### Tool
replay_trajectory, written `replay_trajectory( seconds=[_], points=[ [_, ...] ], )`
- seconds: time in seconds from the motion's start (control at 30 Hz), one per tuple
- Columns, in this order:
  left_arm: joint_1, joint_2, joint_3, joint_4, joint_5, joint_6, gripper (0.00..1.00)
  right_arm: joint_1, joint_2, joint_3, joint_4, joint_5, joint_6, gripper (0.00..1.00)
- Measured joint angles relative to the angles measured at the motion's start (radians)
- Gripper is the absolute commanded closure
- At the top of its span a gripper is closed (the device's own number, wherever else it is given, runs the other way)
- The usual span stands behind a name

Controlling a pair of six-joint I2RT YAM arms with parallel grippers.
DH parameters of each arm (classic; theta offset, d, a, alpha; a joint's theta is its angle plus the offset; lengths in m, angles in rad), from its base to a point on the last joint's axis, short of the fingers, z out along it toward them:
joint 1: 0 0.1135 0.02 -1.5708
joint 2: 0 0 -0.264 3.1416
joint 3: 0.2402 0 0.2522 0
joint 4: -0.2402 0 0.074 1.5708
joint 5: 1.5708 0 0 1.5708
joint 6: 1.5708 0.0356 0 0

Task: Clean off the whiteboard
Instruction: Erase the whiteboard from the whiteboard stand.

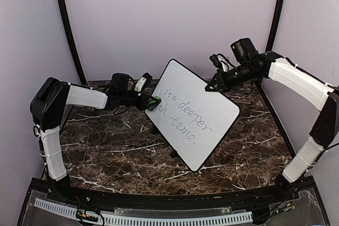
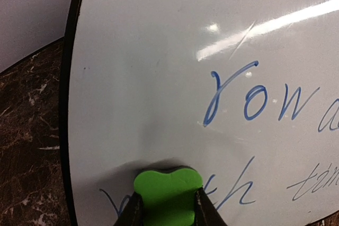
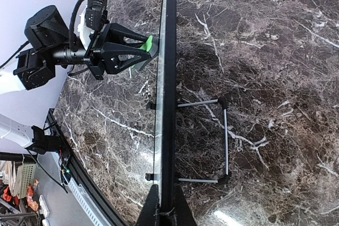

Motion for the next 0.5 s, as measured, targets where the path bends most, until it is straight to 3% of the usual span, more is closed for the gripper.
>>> replay_trajectory(
  seconds=[0.5],
  points=[
    [-0.061, 0.04, 0.261, -0.082, -0.008, 0.009, 1.0, 0.0, 0.0, 0.0, 0.0, 0.0, -0.005, 1.0]
  ],
)
